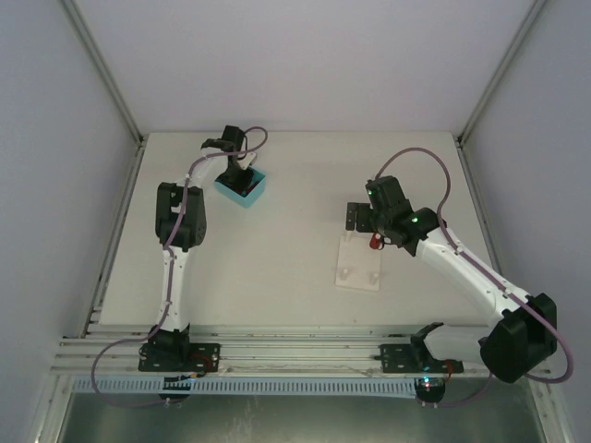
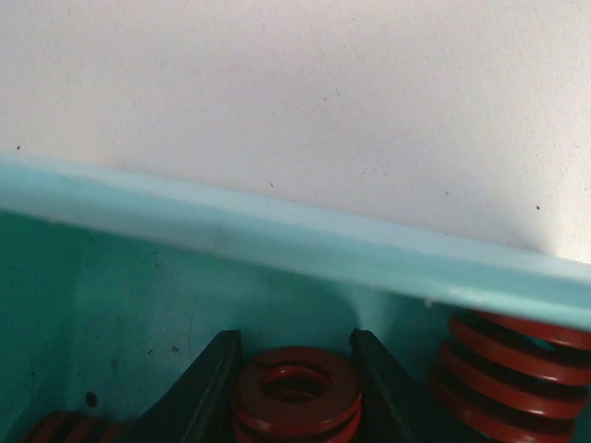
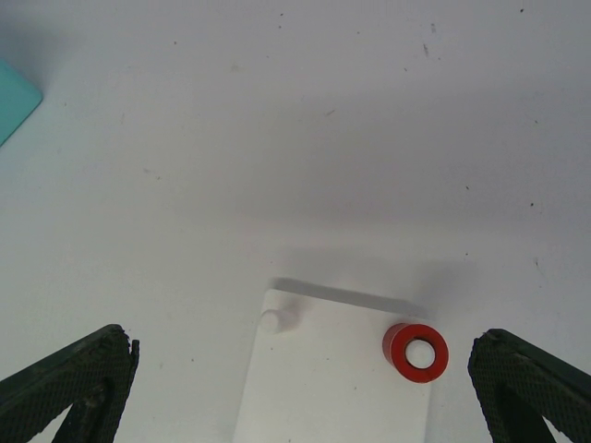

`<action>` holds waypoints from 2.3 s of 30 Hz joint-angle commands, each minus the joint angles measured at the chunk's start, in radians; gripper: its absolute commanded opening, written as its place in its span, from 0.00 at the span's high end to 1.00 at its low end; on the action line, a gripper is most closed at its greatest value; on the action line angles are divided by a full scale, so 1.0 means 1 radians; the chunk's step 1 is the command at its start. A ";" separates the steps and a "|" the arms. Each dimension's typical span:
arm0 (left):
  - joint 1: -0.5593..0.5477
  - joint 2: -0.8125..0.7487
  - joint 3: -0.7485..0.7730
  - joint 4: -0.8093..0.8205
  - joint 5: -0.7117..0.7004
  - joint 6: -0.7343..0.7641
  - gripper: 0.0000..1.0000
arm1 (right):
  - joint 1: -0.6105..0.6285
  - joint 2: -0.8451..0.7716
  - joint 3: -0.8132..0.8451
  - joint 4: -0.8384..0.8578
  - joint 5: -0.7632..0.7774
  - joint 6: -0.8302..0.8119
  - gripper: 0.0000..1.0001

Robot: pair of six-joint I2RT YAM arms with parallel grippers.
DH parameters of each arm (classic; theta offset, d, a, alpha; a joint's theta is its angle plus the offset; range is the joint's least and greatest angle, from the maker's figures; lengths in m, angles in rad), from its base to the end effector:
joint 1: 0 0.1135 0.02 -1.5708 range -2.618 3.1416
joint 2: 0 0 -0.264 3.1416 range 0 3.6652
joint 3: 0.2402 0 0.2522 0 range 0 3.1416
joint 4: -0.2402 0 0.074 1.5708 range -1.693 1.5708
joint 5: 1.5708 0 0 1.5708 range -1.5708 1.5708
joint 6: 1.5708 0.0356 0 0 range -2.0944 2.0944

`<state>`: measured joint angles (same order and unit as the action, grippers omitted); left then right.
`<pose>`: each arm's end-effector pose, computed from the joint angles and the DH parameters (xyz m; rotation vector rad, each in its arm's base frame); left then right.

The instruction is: Install the large spring

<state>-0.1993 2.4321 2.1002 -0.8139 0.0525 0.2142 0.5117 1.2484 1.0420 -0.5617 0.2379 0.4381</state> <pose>0.5060 -0.1041 0.1626 0.5725 2.6545 -0.0669 0.2365 0.1232 0.2970 0.0322 2.3205 0.2034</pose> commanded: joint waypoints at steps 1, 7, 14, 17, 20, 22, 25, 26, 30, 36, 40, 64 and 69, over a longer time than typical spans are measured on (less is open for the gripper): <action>0.006 -0.029 -0.021 0.032 0.024 0.007 0.87 | 0.004 -0.006 0.019 0.016 0.023 -0.016 0.01; 0.000 -0.151 -0.105 0.148 0.017 -0.003 0.93 | 0.005 -0.027 0.000 0.032 0.010 -0.009 0.01; -0.022 -0.331 -0.242 0.356 -0.005 -0.023 0.99 | 0.005 -0.042 -0.015 0.033 -0.021 0.013 0.01; -0.034 -0.412 -0.316 0.452 0.007 -0.027 1.00 | 0.005 -0.060 -0.028 0.043 -0.057 0.026 0.01; -0.053 -0.495 -0.402 0.528 0.018 -0.029 1.00 | 0.004 -0.073 -0.035 0.039 -0.082 0.040 0.01; -0.074 -0.558 -0.465 0.584 0.029 -0.028 1.00 | 0.005 -0.082 -0.033 0.029 -0.108 0.048 0.01; -0.126 -0.666 -0.612 0.699 0.046 0.013 1.00 | 0.004 -0.102 -0.023 0.000 -0.147 0.050 0.01; -0.150 -0.704 -0.656 0.745 0.060 0.036 1.00 | 0.004 -0.111 -0.013 -0.018 -0.154 0.050 0.01; -0.270 -0.857 -0.931 0.946 0.068 0.112 1.00 | 0.001 -0.162 0.009 -0.081 -0.203 0.030 0.00; -0.436 -1.007 -1.192 1.203 0.095 0.129 1.00 | -0.010 -0.175 0.042 -0.158 -0.339 -0.006 0.04; -0.520 -1.036 -1.332 1.360 0.095 0.192 1.00 | -0.011 -0.181 0.033 -0.115 -0.421 -0.007 0.14; -0.698 -1.033 -1.481 1.564 0.044 0.285 1.00 | 0.068 0.102 0.119 -0.044 -0.707 -0.093 0.38; -0.714 -1.037 -1.479 1.568 0.040 0.293 1.00 | 0.072 0.134 0.121 -0.037 -0.746 -0.095 0.40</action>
<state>-0.8940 1.4136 0.6144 0.6918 0.0772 0.4911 0.5739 1.3617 1.1488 -0.6220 -0.4599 0.3588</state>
